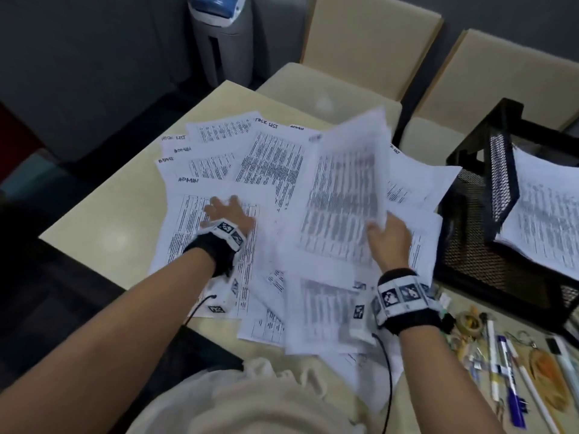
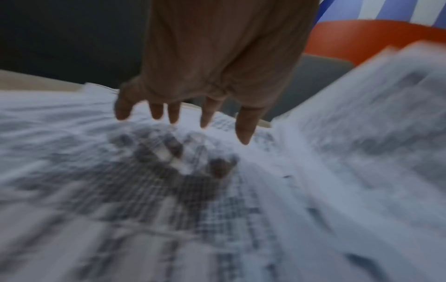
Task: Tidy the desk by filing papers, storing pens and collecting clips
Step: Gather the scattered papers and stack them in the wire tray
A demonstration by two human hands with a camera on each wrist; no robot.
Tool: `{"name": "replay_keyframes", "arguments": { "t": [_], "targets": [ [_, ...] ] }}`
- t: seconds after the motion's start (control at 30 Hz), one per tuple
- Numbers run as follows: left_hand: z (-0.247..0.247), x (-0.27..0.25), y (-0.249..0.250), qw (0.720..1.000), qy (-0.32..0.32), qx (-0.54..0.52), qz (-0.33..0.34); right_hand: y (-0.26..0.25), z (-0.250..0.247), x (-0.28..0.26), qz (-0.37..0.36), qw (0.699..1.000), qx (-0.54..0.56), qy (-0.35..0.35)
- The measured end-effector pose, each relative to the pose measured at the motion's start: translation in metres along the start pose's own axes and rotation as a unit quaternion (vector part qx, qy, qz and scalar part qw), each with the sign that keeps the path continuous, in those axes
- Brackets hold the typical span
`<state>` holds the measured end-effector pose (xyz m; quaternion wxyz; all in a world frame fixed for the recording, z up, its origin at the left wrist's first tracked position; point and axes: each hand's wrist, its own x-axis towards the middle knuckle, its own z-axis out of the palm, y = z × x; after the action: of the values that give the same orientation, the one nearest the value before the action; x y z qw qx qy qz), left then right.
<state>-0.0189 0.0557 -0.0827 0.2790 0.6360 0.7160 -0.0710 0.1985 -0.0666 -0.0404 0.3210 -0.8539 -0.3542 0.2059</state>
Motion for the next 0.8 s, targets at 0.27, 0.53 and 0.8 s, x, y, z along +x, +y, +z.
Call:
{"name": "replay_keyframes", "arguments": {
  "t": [0.27,0.53,0.8],
  "targets": [
    [-0.010,0.003,-0.067,0.969,0.080,-0.170,-0.160,-0.039,-0.047,0.020,-0.054,0.949,0.253,0.179],
    [-0.003,-0.001,-0.049,0.961,0.039,-0.265,-0.068,-0.015,0.071,0.032,0.061,0.990,0.099,-0.079],
    [-0.009,0.011,-0.048,0.934,0.035,-0.345,-0.082,-0.049,0.115,0.032,0.014,0.971,0.082,-0.226]
  ]
}}
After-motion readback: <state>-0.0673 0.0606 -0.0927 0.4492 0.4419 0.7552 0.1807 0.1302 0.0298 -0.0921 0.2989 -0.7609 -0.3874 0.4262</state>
